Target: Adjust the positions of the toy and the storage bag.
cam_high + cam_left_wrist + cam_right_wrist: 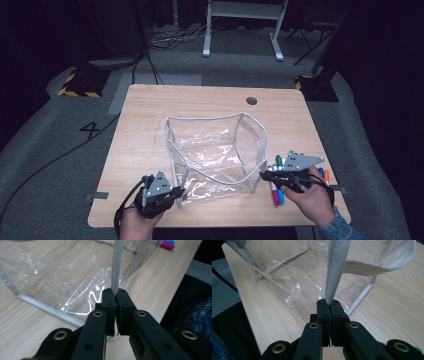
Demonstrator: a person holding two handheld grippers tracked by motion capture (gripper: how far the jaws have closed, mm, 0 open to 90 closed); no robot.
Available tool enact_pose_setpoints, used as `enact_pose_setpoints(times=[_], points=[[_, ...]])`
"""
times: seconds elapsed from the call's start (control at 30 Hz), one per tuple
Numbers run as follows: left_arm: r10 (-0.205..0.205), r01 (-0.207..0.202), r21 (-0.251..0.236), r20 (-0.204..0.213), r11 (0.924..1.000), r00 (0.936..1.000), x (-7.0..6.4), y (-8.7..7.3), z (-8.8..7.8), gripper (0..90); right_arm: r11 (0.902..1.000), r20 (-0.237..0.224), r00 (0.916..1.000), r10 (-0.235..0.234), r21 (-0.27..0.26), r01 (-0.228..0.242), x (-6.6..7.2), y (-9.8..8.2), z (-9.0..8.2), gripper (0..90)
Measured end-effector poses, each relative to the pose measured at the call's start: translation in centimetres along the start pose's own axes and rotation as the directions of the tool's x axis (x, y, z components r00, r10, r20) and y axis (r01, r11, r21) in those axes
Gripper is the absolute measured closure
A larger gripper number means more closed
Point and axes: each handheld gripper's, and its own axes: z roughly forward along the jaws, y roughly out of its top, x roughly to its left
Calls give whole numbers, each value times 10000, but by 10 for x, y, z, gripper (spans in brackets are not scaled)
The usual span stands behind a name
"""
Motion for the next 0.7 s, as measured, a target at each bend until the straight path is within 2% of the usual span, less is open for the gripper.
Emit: enact_pose_setpoints(times=[0.13, 0.3, 0.37, 0.4, 0.5, 0.53, 0.7], points=[[213, -216, 72, 413, 9997, 9989, -10, 2, 3, 861, 9999, -21, 10000, 24, 123, -24, 9, -11, -16, 882], [457, -466, 67, 961, 9989, 9943, -21, 6, 11, 859, 9995, 16, 9997, 236, 198, -236, 19, -28, -39, 882], [665, -679, 68, 1242, 9977, 9900, -26, 9, 15, 858, 9993, 76, 9995, 304, 216, -306, 21, -33, -45, 882], [665, -679, 68, 1242, 9977, 9900, -26, 9, 15, 858, 9993, 76, 9995, 304, 216, -306, 21, -33, -45, 882], [811, -839, 113, 1550, 9964, 9846, -32, 12, 20, 857, 9988, 173, 9989, 434, 238, -438, 23, -40, -54, 882], [751, -787, 120, 1840, 9968, 9801, -35, 13, 23, 853, 9983, 222, 9984, 518, 255, -524, 24, -44, -59, 882], [712, -744, 71, 2119, 9972, 9747, -38, 15, 25, 825, 9979, 313, 9977, 595, 226, -602, 26, -51, -67, 881]])
